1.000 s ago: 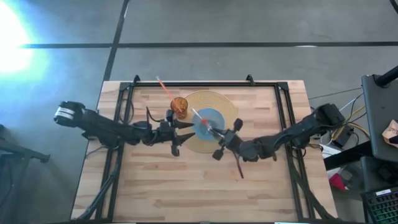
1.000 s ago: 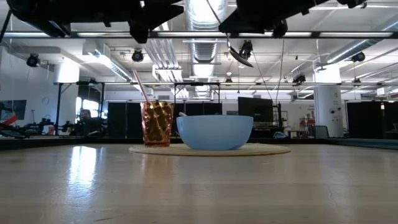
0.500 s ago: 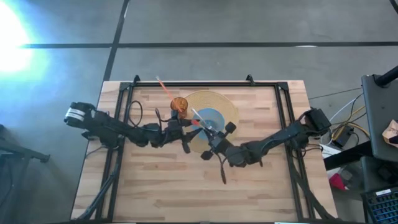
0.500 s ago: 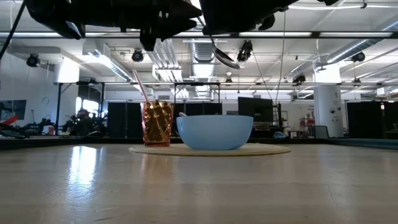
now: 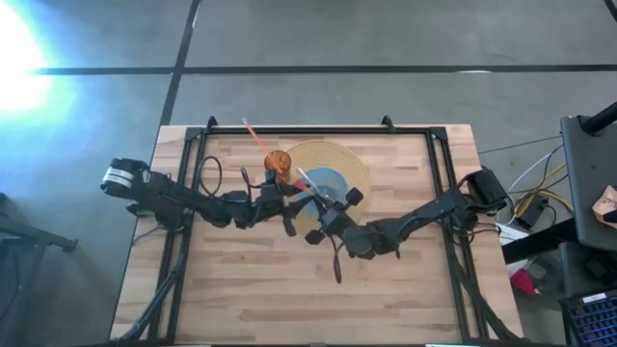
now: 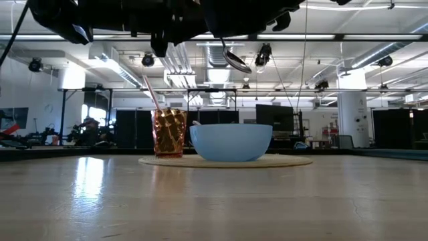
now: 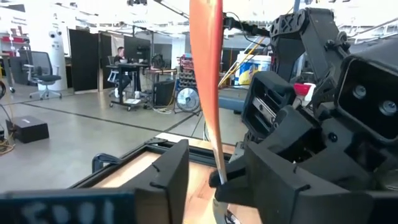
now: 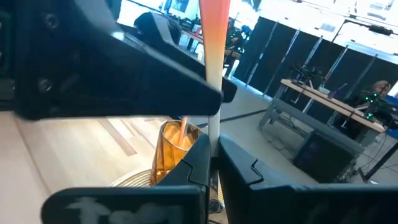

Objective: Pick & Place Utensil
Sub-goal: Put the orange spoon into the blue bowl on the brown mat

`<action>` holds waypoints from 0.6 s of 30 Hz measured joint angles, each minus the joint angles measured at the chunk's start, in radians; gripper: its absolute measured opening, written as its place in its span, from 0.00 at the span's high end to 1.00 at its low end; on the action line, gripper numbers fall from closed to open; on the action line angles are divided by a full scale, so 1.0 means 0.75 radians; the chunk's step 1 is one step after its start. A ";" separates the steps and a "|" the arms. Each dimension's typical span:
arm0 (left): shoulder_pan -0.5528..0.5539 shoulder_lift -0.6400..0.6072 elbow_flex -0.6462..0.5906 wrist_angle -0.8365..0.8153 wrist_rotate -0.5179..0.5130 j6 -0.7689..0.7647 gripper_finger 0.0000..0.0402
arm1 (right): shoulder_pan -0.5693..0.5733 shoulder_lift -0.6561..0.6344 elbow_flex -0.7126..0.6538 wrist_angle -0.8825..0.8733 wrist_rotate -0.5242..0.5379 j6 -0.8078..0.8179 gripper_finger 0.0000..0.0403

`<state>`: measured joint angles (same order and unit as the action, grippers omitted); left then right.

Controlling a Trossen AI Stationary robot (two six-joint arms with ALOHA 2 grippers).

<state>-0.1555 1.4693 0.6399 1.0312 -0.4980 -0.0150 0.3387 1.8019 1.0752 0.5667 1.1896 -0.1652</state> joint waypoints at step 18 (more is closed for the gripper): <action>-0.001 0.000 -0.001 -0.002 0.039 0.083 0.99 | 0.001 0.000 -0.023 -0.013 -0.006 0.000 0.97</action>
<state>-0.1558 1.4693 0.6392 1.0298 -0.4684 0.0474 0.3395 1.8019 1.0580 0.5568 1.1854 -0.1652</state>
